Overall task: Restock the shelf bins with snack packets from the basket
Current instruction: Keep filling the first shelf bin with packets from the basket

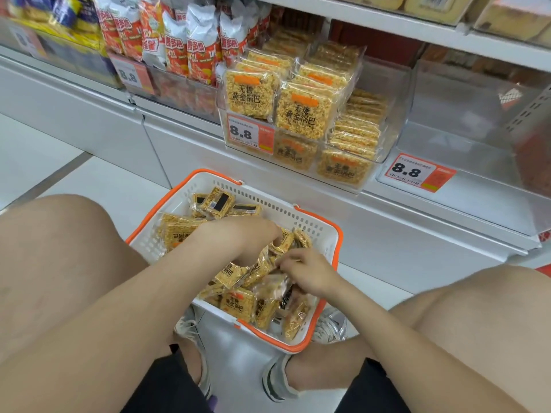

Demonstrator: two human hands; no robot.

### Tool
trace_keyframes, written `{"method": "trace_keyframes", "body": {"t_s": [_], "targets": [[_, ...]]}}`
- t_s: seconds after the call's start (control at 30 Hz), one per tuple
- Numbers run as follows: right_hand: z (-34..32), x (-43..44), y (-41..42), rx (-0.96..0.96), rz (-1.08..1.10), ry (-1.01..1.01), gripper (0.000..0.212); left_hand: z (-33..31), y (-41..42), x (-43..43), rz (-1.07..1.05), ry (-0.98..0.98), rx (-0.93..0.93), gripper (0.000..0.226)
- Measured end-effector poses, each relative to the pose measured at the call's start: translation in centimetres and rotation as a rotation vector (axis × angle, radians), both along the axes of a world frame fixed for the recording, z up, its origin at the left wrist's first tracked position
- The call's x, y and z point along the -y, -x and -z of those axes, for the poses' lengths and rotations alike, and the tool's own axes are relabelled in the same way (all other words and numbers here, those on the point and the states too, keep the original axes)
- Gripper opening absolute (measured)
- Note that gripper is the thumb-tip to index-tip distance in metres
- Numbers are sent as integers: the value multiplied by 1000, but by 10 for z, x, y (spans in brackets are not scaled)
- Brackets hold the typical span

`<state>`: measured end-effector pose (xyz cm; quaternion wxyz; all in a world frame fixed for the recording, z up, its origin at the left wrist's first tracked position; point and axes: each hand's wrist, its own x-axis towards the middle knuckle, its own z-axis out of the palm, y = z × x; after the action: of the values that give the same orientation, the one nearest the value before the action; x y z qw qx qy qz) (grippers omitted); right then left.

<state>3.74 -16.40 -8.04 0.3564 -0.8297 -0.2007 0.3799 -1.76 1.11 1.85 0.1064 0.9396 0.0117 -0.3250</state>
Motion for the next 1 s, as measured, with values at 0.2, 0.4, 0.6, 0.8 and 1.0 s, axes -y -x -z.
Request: {"method": "trace_keyframes", "body": {"t_s": [0.2,0.4,0.6,0.8,1.0], "targets": [[-43,2,-29,-568,529,-197,24,-1,-5,-3,-70,150,93,74],[-57,-1,-35,-375,480,-125,49,-6,-15,-15,-230,296,183,45],[-56,-4,-38,-61,367,-140,51,-2,-22,-25,-285,312,113,40],[-56,1,-39,67,45,-10,30,4,-27,-23,-201,216,73,37],[-24,4,-36,134,-316,239,14,19,-23,-8,-64,29,-16,48]]}}
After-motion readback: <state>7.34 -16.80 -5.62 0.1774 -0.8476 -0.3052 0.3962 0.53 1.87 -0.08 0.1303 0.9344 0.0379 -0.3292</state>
